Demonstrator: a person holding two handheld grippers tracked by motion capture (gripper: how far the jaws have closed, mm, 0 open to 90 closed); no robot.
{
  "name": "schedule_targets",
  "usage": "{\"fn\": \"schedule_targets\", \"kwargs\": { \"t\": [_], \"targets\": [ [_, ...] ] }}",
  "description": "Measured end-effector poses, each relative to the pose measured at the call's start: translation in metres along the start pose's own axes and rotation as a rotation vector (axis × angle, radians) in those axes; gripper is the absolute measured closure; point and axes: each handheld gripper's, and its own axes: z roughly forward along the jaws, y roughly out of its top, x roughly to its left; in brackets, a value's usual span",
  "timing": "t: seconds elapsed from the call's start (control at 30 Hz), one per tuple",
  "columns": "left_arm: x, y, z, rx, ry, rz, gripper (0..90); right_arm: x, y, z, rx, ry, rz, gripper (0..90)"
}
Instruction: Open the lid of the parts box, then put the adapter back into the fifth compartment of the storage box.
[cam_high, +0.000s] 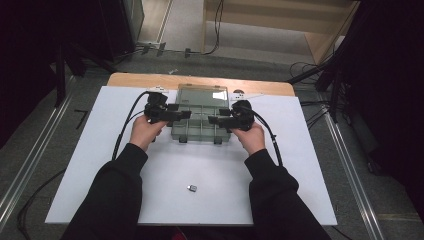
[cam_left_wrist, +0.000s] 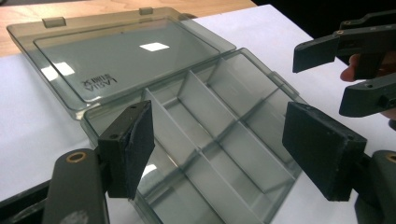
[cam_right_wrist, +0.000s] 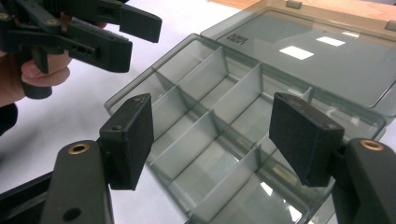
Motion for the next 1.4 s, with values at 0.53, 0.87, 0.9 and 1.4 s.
{"fn": "schedule_targets", "kwargs": {
  "t": [0.53,0.87,0.9,1.4],
  "targets": [
    [-0.011,-0.023,-0.015,0.025,-0.032,0.033,26.0,0.012,-0.024,-0.010,0.038,0.051,-0.013,30.0],
    [-0.018,-0.034,-0.023,0.025,-0.065,0.032,26.0,0.020,-0.031,-0.018,0.035,0.068,-0.026,30.0],
    [-0.019,-0.035,-0.024,0.028,-0.068,0.037,26.0,0.021,-0.034,-0.021,0.031,0.074,-0.023,30.0],
    [-0.034,-0.049,-0.038,0.047,-0.107,0.060,26.0,0.027,-0.046,-0.033,0.042,0.097,-0.024,30.0]
  ]
}}
